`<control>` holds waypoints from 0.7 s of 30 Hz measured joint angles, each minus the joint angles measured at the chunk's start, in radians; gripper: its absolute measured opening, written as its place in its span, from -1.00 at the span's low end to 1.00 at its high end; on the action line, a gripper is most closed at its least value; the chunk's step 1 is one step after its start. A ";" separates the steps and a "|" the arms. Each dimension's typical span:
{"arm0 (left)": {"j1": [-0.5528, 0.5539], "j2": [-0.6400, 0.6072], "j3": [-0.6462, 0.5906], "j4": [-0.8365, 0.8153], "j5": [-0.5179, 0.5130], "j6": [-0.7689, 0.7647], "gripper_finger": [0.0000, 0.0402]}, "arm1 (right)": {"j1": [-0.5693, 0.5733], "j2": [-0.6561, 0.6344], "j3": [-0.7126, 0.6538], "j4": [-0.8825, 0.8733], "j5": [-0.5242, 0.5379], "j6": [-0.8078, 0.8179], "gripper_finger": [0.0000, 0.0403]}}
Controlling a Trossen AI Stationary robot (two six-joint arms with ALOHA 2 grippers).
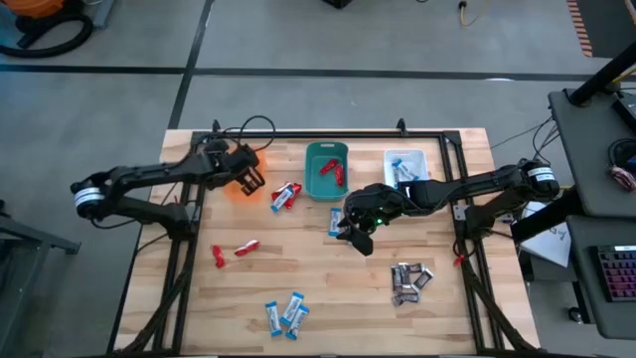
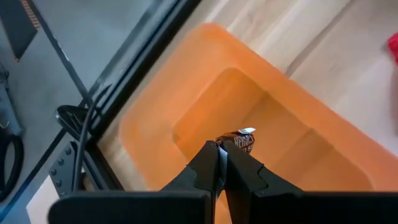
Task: Organize candy in baskets
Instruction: Put the black chocolate bar into the orange bin
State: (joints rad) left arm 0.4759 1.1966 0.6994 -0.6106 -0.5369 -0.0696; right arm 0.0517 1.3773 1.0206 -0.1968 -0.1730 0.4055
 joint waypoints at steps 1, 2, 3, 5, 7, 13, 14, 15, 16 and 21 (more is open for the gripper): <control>0.000 0.010 0.000 0.000 0.000 0.000 -1.00 | 0.000 0.000 0.000 -0.005 0.000 0.003 -0.09; -0.001 0.018 0.000 0.000 0.000 0.000 -1.00 | 0.000 0.000 0.000 -0.011 0.000 0.007 -0.09; -0.001 0.027 0.000 0.000 0.000 -0.001 -1.00 | 0.000 0.000 0.000 -0.016 0.001 0.014 -0.09; -0.001 0.040 0.000 0.000 0.000 -0.006 -1.00 | 0.000 0.000 0.000 -0.020 0.001 0.028 -0.09; -0.001 0.050 0.000 0.000 0.000 -0.011 -0.98 | 0.000 0.000 0.000 -0.034 0.001 0.047 -0.09; -0.001 0.054 0.000 0.000 0.000 -0.011 -0.81 | 0.002 -0.001 0.000 -0.096 0.016 0.071 -0.09; -0.001 0.052 0.000 0.000 0.000 -0.014 -0.77 | 0.002 -0.001 0.000 -0.106 0.017 0.076 -0.09; -0.001 0.048 0.000 0.000 0.000 -0.015 -0.74 | 0.002 -0.001 0.000 -0.113 0.017 0.083 -0.09; -0.001 0.045 0.000 0.000 -0.001 -0.017 -0.70 | 0.002 -0.001 0.001 -0.120 0.017 0.090 -0.09; -0.002 0.023 0.010 -0.008 0.002 -0.027 -0.54 | 0.003 -0.002 0.002 -0.177 0.016 0.117 -0.09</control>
State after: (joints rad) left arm 0.4736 1.2194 0.7090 -0.6186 -0.5352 -0.0966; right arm 0.0544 1.3750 1.0222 -0.3734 -0.1566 0.5230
